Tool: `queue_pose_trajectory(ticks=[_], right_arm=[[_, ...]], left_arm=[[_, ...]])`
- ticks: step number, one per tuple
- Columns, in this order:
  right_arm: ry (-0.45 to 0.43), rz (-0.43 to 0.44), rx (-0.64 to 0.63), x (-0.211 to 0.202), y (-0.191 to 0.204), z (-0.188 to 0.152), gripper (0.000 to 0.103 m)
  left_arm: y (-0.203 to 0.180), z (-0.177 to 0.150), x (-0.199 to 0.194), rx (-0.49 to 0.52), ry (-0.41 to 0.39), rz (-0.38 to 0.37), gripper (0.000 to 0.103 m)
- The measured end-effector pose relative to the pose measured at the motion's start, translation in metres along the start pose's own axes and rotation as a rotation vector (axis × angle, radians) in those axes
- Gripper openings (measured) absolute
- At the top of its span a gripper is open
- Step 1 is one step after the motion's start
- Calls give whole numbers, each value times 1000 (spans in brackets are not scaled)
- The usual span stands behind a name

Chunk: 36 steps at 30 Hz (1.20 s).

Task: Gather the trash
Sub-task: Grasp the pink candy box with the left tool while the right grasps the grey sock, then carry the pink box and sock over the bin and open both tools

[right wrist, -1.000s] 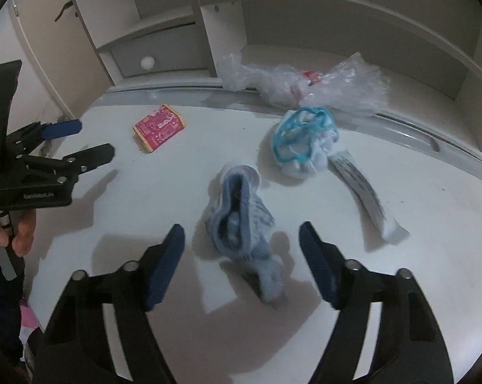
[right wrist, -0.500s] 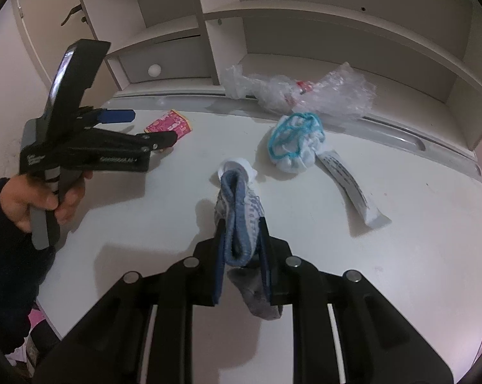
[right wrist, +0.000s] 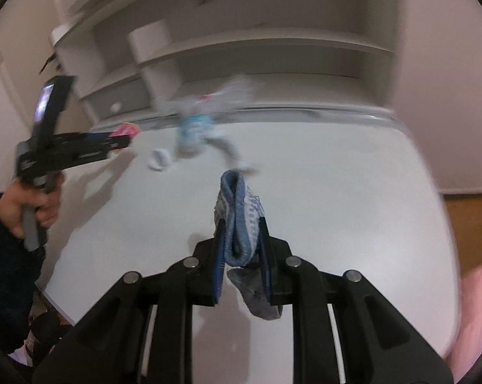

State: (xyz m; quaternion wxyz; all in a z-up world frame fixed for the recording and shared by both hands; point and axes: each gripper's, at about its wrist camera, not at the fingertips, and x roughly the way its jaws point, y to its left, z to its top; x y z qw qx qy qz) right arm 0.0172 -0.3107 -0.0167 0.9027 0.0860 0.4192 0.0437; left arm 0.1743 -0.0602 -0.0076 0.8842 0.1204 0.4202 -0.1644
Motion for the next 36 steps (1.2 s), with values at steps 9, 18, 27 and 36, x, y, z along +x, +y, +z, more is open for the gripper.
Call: queue_pose_trajectory(ticks=[9, 18, 27, 36], right_arm=[[-58, -263, 351, -101, -173, -109, 19], [-46, -453, 723, -184, -289, -267, 19], [70, -457, 955, -162, -348, -388, 19], [232, -395, 1111, -112, -378, -455, 19]], left_arm=[[-238, 1, -51, 340, -100, -303, 42], [-474, -51, -83, 715, -103, -656, 42], [-616, -129, -15, 963, 84, -748, 42], [-690, -215, 51, 1123, 290, -731, 43]])
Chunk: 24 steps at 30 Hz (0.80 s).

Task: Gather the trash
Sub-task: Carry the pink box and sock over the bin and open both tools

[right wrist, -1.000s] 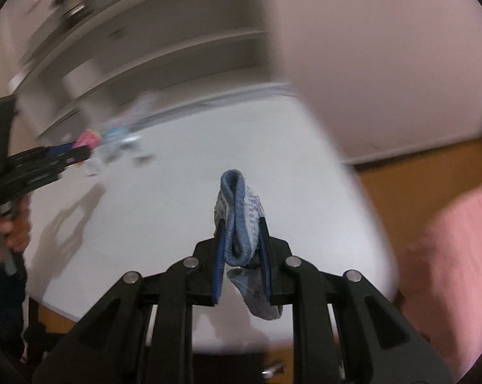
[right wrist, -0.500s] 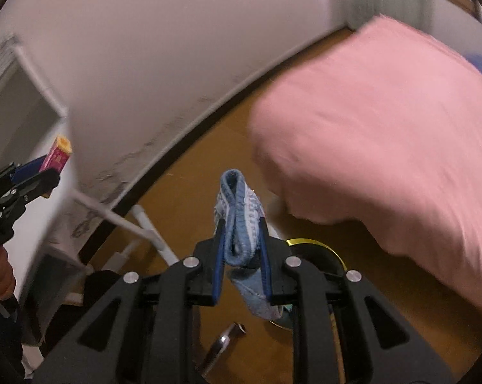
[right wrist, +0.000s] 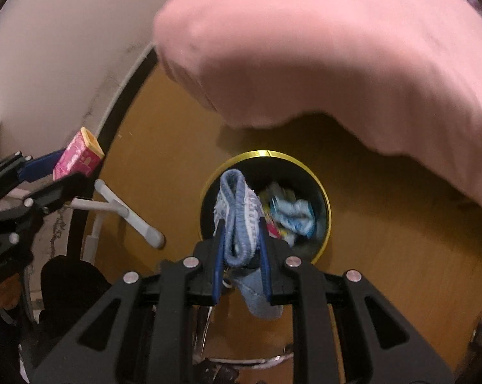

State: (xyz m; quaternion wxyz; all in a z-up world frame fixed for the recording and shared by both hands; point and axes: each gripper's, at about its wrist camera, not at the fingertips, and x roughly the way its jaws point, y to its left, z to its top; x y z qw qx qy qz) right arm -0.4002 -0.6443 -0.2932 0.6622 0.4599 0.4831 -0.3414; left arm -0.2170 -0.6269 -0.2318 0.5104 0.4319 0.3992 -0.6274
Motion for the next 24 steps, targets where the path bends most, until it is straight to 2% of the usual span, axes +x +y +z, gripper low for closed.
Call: queue_pose_trajectory(ticks=[4, 10, 13, 15, 19, 21, 22, 23, 24], right_arm=[[33, 8, 21, 13, -8, -2, 19], [54, 18, 51, 21, -16, 0, 20], [58, 24, 74, 26, -21, 4, 36], [48, 22, 79, 24, -24, 5, 58], [26, 6, 89, 20, -30, 6, 60], [16, 3, 107, 17, -35, 8, 62], [13, 1, 114, 16, -37, 8, 63], [10, -2, 117, 15, -38, 9, 63], [5, -5, 120, 13, -39, 9, 64]], left_arm=[[-8, -1, 28, 13, 67, -18, 43], [-20, -9, 39, 39, 90, -59, 43], [-25, -6, 44, 45, 97, -80, 43], [-29, -6, 47, 56, 102, -94, 43], [-36, -5, 52, 72, 106, -89, 44], [-37, -5, 53, 68, 104, -109, 56], [-37, -5, 52, 68, 99, -110, 68], [-36, -4, 53, 68, 90, -108, 76], [-36, -3, 51, 67, 77, -103, 77]])
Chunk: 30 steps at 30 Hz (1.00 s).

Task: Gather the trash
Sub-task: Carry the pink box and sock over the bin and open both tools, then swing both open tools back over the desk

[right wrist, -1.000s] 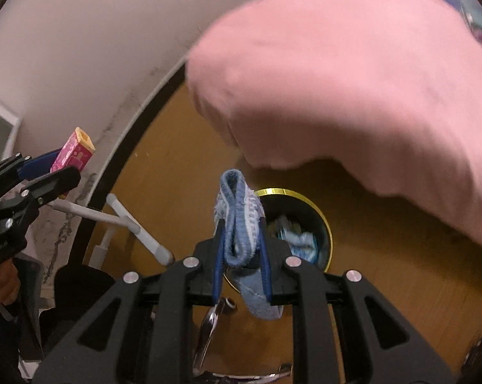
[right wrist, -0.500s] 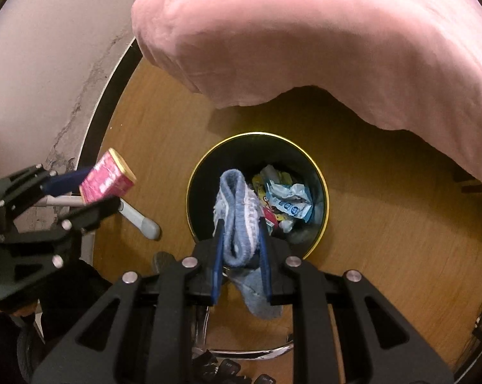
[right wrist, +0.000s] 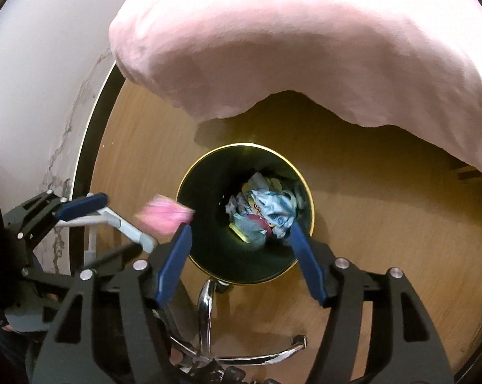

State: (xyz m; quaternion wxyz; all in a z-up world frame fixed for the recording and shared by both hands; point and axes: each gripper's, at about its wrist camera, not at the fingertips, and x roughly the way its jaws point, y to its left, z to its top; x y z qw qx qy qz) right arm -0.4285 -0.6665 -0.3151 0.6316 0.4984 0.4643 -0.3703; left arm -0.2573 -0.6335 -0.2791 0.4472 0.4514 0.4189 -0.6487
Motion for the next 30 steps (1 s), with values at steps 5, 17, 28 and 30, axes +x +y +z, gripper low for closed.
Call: queue_pose_trajectory(ticks=[5, 17, 28, 30], right_arm=[[-32, -3, 2, -13, 1, 4, 71], [-254, 35, -180, -125, 85, 9, 74], [-352, 253, -728, -185, 345, -61, 78], [-326, 300, -833, -178, 400, -85, 78]], left_arm=[[4, 3, -12, -6, -30, 39, 88], [33, -22, -149, -92, -245, 236, 91], [111, -218, -345, -523, -463, 468, 93], [130, -272, -373, -631, -474, 545, 93]])
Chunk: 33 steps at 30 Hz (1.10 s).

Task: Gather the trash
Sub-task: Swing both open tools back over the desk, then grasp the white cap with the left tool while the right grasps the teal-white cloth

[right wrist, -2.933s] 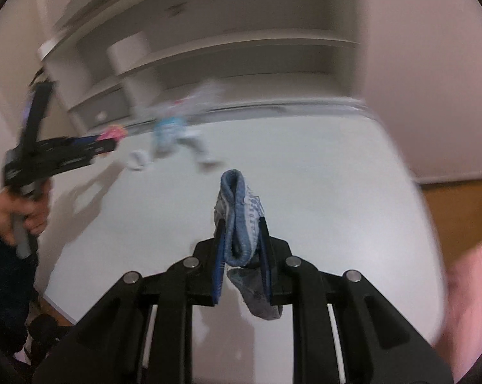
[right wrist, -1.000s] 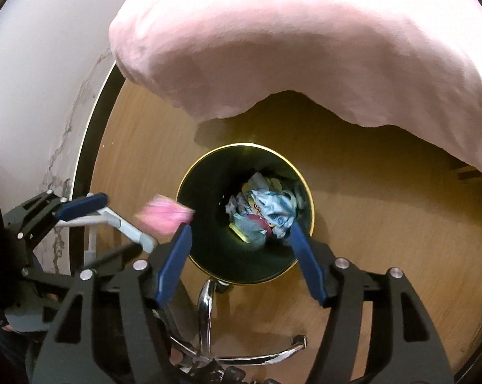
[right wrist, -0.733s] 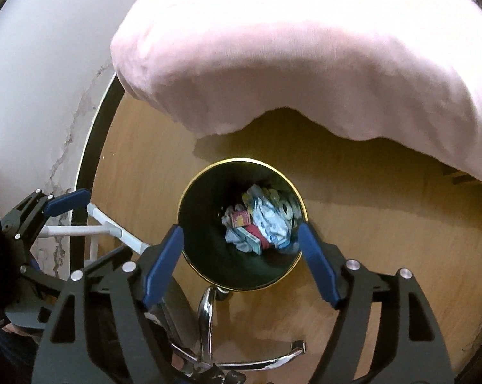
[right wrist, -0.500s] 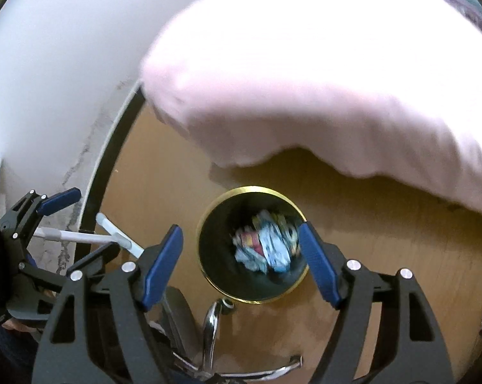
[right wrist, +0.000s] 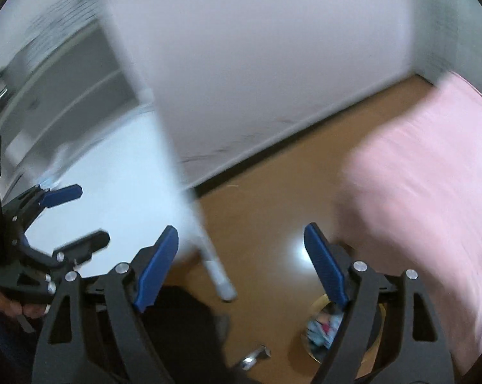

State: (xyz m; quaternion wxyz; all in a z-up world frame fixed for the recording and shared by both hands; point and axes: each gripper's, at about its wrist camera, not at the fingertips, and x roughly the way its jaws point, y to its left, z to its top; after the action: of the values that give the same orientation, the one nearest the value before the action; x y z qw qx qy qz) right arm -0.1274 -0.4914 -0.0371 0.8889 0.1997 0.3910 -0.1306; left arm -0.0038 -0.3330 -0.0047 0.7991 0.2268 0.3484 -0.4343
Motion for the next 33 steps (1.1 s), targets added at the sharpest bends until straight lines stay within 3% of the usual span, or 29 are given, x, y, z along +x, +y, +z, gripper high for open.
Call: queue_pose_trajectory(ticks=[5, 8, 13, 17, 21, 23, 24, 25, 33], right_arm=[[59, 183, -204, 63, 138, 30, 78], [102, 279, -310, 101, 216, 44, 78], [169, 379, -426, 152, 329, 67, 78], [191, 373, -473, 192, 393, 82, 78], [249, 336, -513, 230, 426, 86, 64], [260, 319, -536, 239, 436, 83, 48], [265, 313, -540, 241, 438, 83, 26], [262, 324, -533, 240, 439, 84, 20], [190, 363, -508, 200, 408, 98, 17]], left_arm=[[149, -65, -50, -251, 35, 256, 93], [215, -101, -73, -383, 57, 360, 93], [280, -147, -93, -513, 77, 425, 93], [299, -167, -93, -550, 92, 420, 93], [308, -170, -87, -546, 87, 390, 93], [306, -170, -83, -533, 80, 362, 93], [307, -168, -77, -518, 79, 351, 93], [306, -164, -71, -500, 81, 344, 93], [304, -137, -39, -437, 83, 343, 93]])
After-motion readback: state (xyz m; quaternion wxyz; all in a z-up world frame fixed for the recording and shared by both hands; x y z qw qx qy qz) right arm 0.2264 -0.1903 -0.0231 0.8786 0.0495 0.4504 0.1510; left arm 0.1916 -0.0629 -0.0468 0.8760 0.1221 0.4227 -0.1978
